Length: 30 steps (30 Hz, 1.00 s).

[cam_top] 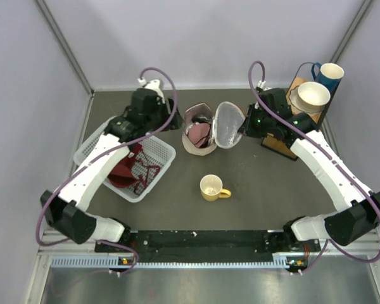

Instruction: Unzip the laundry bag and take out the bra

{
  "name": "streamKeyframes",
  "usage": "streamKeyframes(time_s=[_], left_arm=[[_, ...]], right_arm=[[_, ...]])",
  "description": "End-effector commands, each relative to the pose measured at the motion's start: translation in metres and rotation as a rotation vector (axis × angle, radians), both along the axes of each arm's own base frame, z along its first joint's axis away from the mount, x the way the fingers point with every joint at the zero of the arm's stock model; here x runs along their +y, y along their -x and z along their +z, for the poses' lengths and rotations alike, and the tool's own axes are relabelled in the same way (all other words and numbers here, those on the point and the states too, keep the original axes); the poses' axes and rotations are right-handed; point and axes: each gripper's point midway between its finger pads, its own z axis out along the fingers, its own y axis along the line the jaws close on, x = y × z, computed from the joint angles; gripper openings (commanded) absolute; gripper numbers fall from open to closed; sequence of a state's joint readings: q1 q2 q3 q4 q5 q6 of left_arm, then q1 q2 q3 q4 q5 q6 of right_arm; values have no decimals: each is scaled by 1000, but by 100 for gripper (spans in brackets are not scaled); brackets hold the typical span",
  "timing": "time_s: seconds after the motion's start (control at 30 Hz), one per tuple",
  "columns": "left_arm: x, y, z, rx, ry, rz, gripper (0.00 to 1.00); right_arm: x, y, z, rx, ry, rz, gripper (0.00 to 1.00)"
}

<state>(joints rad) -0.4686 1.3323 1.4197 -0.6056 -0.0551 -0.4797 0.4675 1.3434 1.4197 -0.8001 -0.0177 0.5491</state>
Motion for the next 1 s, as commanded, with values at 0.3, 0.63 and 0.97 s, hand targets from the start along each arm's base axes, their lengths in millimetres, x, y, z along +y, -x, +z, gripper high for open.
streamKeyframes(time_s=[0.3,0.63,0.97], left_arm=[[-137,-13,-13,48,164,-319,61],[-148,-40,-69,123,86,-270,50],[-133,-48,-128,210,6,-161,51]], right_arm=[[-3,3,6,-40,-15,-12,0],[-6,7,6,-45,-9,-7,0],[-22,11,8,-68,48,-43,0]])
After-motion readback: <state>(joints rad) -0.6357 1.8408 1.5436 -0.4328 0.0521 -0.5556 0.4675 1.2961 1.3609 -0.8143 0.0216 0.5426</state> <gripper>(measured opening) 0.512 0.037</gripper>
